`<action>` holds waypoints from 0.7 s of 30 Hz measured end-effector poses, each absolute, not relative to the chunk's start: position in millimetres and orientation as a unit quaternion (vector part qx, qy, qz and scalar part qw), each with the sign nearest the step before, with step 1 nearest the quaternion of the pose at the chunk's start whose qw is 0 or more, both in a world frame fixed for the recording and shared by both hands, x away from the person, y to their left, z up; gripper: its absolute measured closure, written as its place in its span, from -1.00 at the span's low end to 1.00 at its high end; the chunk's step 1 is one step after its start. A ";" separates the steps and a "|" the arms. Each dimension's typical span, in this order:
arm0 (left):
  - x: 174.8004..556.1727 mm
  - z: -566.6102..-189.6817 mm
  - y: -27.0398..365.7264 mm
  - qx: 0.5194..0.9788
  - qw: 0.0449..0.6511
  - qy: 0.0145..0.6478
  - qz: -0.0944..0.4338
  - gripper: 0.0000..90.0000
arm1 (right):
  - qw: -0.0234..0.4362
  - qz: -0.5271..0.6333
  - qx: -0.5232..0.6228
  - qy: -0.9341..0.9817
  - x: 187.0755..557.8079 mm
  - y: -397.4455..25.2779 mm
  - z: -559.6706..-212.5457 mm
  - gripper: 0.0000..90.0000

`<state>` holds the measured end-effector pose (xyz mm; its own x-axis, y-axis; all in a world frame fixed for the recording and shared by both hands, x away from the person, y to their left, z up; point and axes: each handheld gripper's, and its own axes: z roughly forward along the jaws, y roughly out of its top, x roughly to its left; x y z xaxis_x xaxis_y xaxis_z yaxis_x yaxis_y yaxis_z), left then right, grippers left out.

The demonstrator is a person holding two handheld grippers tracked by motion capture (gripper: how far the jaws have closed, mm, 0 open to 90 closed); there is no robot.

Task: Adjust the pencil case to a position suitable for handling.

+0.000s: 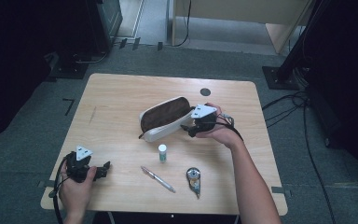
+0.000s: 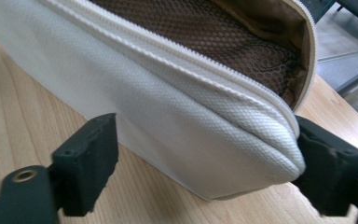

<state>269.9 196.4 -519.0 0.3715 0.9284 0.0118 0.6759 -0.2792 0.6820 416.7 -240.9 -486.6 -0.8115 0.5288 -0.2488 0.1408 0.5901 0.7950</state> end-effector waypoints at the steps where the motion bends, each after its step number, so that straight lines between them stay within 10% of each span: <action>1: 269.9 -519.0 196.4 0.772 0.300 0.520 0.210 -1.00 | 0.237 0.409 0.195 0.859 416.7 -240.9 -486.6 -0.65; 21: 269.8 -519.0 196.3 0.772 0.301 0.520 0.210 -1.00 | 0.199 0.398 0.119 0.887 398.3 -230.0 -470.7 0.83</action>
